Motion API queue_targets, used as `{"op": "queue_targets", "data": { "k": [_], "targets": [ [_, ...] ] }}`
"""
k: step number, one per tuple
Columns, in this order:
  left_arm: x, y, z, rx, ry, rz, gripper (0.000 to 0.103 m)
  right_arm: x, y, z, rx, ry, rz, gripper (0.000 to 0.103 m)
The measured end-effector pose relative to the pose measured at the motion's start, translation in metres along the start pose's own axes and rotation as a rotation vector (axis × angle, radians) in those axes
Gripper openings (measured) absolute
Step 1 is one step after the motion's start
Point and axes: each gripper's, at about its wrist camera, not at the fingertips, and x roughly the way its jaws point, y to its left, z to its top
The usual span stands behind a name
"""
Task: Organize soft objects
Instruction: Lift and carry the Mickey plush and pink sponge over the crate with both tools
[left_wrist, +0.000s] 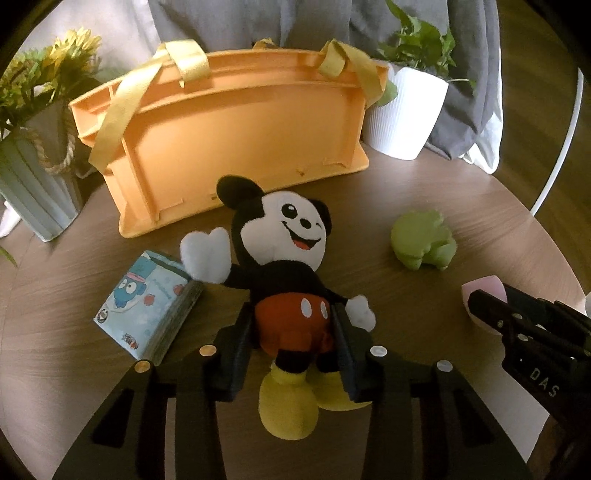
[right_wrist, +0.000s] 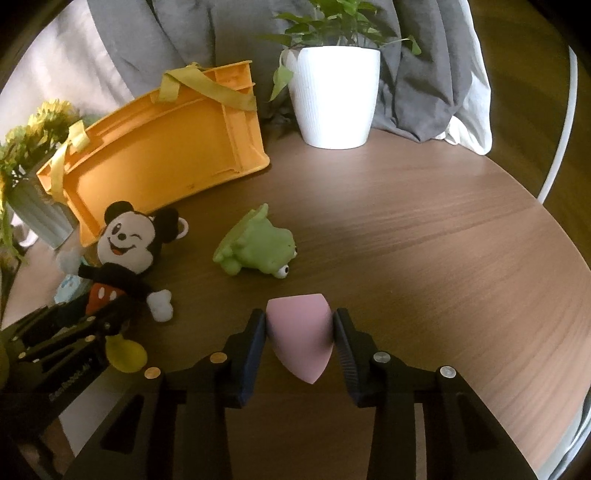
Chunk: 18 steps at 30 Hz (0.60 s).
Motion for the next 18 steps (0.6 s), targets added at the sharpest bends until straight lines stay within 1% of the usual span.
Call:
{"op": "queue_targets", "data": {
  "k": [4,9,18],
  "targets": [
    [-0.012,-0.001,0.0,0.0,-0.018,0.001,0.039,-0.009,0.002,0.004,-0.014,-0.019,0.015,0.038],
    [-0.032,-0.006,0.002,0.002,-0.059,0.012,0.039,-0.024,0.002,0.011,-0.029,-0.053,0.036,0.038],
    [-0.07,-0.01,0.007,-0.032,-0.116,0.026,0.039,-0.054,0.001,0.025,-0.063,-0.121,0.088,0.038]
  ]
}}
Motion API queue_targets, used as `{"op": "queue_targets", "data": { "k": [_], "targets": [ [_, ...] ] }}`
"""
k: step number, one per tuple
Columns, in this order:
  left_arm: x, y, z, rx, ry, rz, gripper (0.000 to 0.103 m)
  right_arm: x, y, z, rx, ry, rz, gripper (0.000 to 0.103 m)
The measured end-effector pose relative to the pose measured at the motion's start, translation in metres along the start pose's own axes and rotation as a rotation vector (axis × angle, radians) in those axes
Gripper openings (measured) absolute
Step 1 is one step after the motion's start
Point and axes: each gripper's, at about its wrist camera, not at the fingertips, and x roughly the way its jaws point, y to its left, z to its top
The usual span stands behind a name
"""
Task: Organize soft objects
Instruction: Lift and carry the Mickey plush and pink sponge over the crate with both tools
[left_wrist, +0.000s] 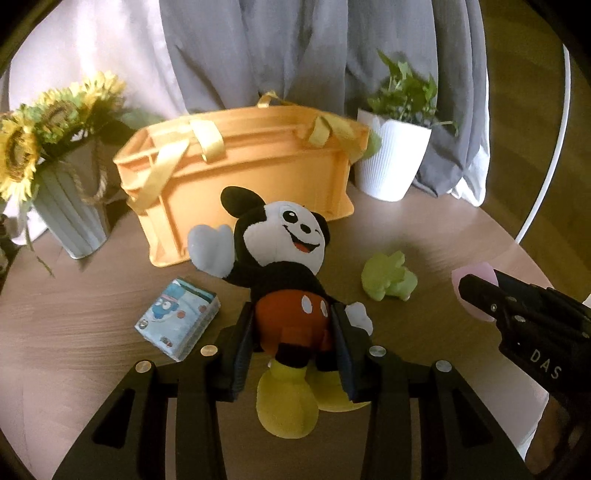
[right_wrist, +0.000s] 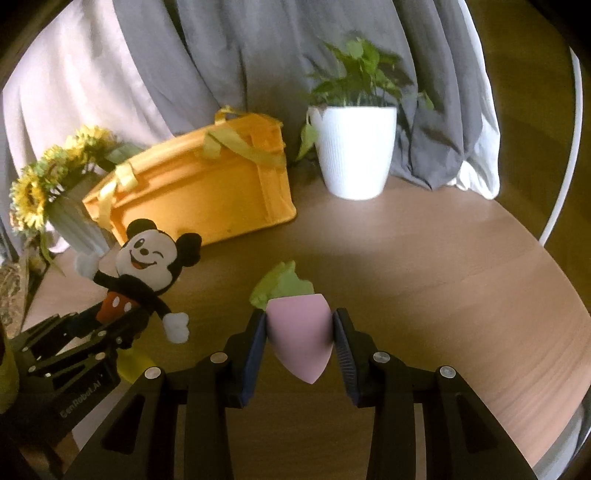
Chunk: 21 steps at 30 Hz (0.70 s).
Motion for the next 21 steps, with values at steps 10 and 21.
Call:
{"op": "queue_targets", "data": {
  "k": [10,21],
  "targets": [
    [-0.043,-0.007,0.005,-0.037,-0.079,0.043,0.039,-0.031,0.0,0.015,-0.041,-0.068,0.058,0.038],
    [-0.078,0.0,0.014,-0.097,-0.163,0.092,0.039,-0.054,0.011,0.033,-0.071,-0.134,0.128,0.038]
  ]
}}
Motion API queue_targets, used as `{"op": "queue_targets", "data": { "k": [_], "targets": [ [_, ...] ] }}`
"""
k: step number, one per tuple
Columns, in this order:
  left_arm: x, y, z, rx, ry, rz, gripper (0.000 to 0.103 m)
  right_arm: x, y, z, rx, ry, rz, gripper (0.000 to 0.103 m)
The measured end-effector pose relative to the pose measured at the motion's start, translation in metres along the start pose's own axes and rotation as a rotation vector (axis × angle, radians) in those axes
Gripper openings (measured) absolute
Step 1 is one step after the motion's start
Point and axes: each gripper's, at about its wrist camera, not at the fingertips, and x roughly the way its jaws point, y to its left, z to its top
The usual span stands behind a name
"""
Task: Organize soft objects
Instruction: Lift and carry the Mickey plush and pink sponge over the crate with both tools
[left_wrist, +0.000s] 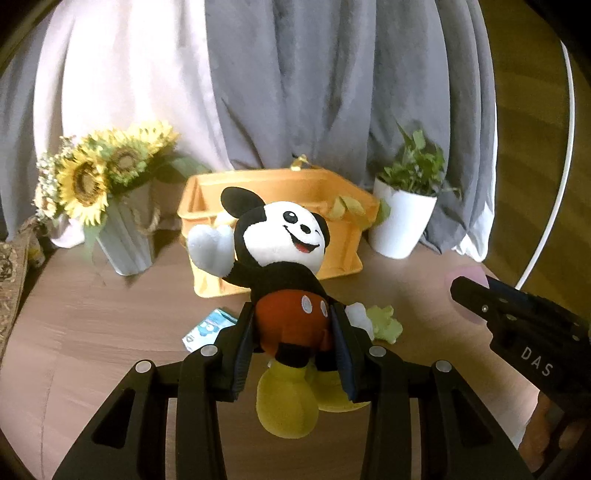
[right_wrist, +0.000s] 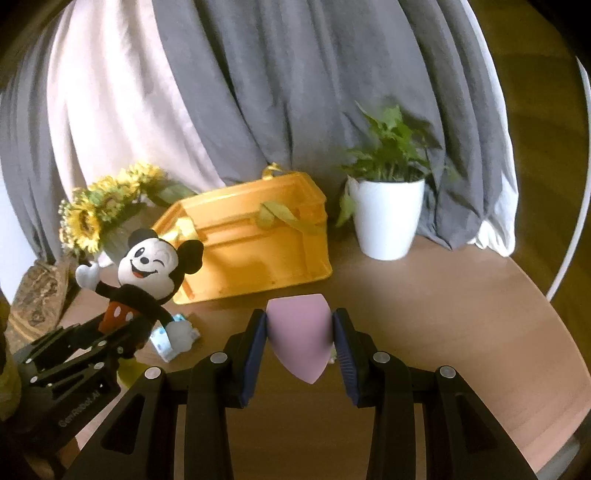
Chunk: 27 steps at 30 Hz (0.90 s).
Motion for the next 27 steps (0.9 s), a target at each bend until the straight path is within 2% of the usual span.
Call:
{"op": "queue_targets", "data": {
  "k": [16,27],
  "targets": [
    [-0.033,0.008,0.031,-0.011,-0.135,0.075,0.039,-0.013,0.019,0.038,-0.06,-0.114,0.095,0.038],
    [-0.034,0.011,0.06,0.0,-0.211,0.11,0.039,-0.01,0.026,0.066,-0.073,-0.197,0.14,0.038]
  ]
}}
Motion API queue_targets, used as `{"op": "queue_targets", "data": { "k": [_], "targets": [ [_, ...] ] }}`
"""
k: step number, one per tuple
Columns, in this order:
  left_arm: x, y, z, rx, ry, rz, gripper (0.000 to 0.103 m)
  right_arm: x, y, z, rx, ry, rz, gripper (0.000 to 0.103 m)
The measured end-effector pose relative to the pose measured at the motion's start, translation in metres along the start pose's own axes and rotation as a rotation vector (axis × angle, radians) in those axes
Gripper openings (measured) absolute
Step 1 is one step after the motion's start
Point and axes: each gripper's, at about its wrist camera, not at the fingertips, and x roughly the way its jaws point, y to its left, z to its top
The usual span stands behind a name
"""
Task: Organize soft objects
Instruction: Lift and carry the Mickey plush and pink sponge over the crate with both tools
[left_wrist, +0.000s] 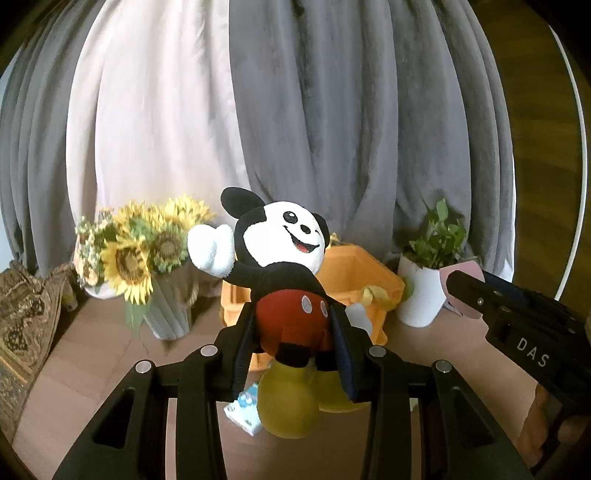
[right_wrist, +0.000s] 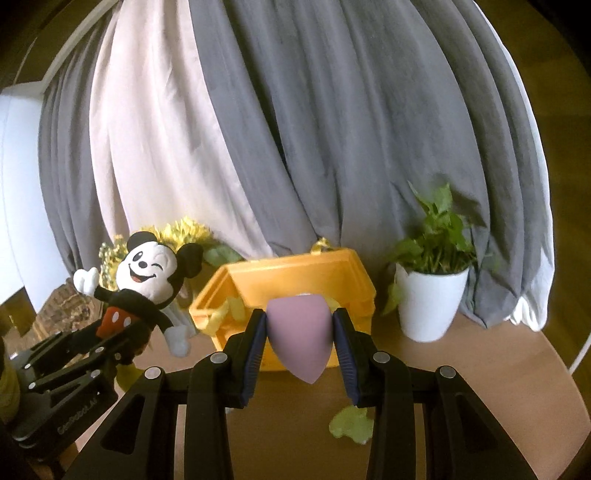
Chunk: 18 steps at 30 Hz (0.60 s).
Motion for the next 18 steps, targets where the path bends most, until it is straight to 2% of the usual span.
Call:
{"op": "queue_targets", "data": {
  "k": [11,18],
  "targets": [
    [0.025,0.003,0.032,0.012,-0.064,0.02,0.039,0.024,-0.001,0.032,-0.02,-0.068,0.018,0.038],
    [0.053,0.005,0.046,0.022,-0.059,0.015,0.039,0.049,-0.006,0.049,-0.018,-0.074,0.02,0.038]
  ]
}}
